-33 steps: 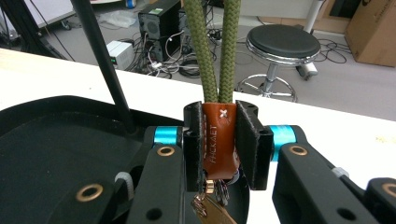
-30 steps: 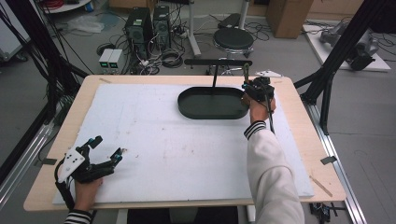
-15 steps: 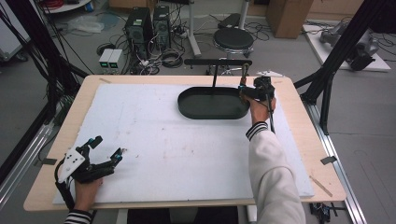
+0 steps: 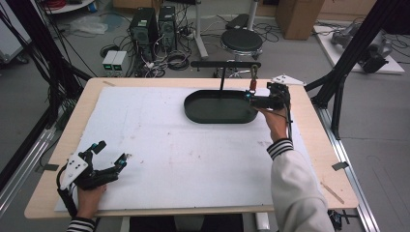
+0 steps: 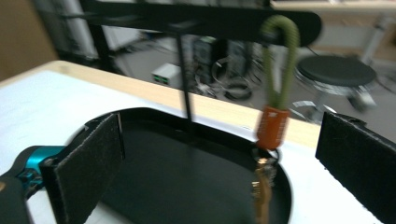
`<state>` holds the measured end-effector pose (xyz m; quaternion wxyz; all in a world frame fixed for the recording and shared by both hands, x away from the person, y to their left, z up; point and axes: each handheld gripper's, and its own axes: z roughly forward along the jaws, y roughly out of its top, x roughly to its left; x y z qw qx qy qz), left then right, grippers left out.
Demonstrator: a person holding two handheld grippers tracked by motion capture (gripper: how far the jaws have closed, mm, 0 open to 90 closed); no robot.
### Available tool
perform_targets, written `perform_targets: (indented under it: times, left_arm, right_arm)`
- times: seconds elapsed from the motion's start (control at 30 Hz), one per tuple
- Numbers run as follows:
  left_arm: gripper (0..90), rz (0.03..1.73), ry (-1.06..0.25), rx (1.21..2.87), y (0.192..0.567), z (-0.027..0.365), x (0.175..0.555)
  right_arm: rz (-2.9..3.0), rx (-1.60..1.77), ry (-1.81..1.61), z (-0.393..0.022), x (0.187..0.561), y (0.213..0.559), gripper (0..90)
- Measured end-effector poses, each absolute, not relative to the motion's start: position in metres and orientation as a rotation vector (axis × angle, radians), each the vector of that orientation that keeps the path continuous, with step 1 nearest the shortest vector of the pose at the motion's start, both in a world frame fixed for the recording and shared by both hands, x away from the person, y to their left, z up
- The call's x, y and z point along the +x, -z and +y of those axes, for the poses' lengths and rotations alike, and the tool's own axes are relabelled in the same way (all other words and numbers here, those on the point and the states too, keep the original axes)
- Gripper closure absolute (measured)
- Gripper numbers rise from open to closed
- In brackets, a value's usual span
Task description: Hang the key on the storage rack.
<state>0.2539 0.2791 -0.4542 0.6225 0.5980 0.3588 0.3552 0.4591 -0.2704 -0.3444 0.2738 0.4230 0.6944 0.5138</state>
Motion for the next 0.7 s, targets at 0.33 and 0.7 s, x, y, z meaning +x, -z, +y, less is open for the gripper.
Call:
perform_targets:
  times: [0.33,0.7]
  left_arm:
    - [12.0,0.817,-0.823,1.377,0.454,0.279,0.253]
    - [11.9,0.816,-0.825,1.376,0.454,0.278,0.253]
  right_arm:
    - [1.962,0.881,-1.492,-0.293,0.379,0.360,0.3]
    - [1.813,0.838,-1.604,-0.323,0.323,0.412,0.3]
